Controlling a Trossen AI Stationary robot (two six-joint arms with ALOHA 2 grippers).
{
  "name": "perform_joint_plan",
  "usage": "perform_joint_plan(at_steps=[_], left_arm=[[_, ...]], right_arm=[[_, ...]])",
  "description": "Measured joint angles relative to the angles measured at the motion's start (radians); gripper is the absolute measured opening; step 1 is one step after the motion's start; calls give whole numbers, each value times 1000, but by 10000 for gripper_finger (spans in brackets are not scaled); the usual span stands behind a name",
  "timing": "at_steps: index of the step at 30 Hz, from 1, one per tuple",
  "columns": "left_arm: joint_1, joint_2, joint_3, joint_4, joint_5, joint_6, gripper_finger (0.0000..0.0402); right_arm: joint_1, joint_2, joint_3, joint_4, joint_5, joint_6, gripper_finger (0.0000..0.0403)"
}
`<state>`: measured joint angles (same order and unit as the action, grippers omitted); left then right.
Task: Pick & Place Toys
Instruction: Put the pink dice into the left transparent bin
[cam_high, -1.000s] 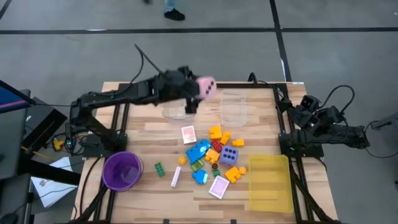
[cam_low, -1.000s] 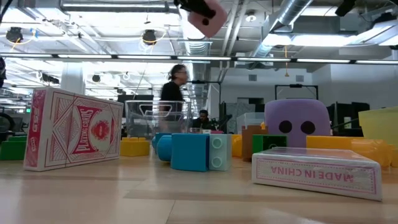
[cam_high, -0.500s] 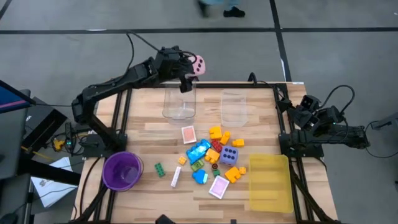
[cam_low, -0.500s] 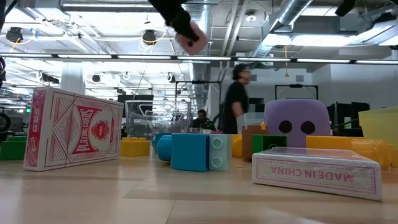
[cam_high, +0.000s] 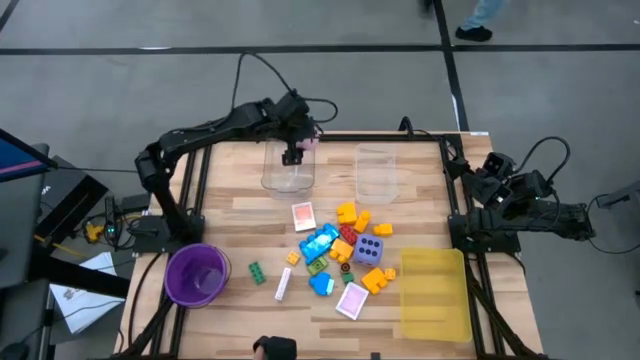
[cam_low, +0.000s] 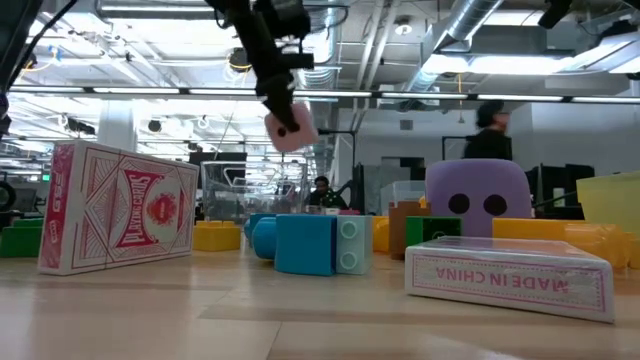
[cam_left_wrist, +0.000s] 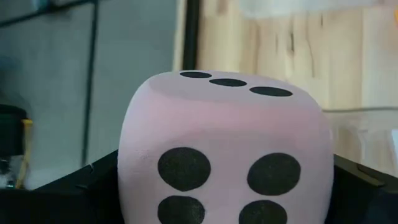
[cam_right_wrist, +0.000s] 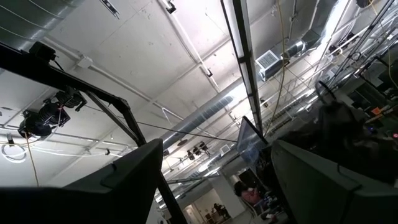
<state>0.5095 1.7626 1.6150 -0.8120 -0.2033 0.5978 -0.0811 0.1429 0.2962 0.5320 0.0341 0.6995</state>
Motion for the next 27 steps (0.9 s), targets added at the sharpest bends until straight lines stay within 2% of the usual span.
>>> perform_joint_plan(at_steps=[5, 13, 27], left_arm=[[25, 0, -68, 0, 46, 0, 362], [49, 0, -154, 62, 48, 21, 365], [89, 21, -238, 154, 71, 84, 369]], right_arm=[[-1, 0, 0, 0, -1, 0, 293], [0, 0, 0, 0, -5, 0, 293], [0, 0, 0, 0, -7, 3, 293]])
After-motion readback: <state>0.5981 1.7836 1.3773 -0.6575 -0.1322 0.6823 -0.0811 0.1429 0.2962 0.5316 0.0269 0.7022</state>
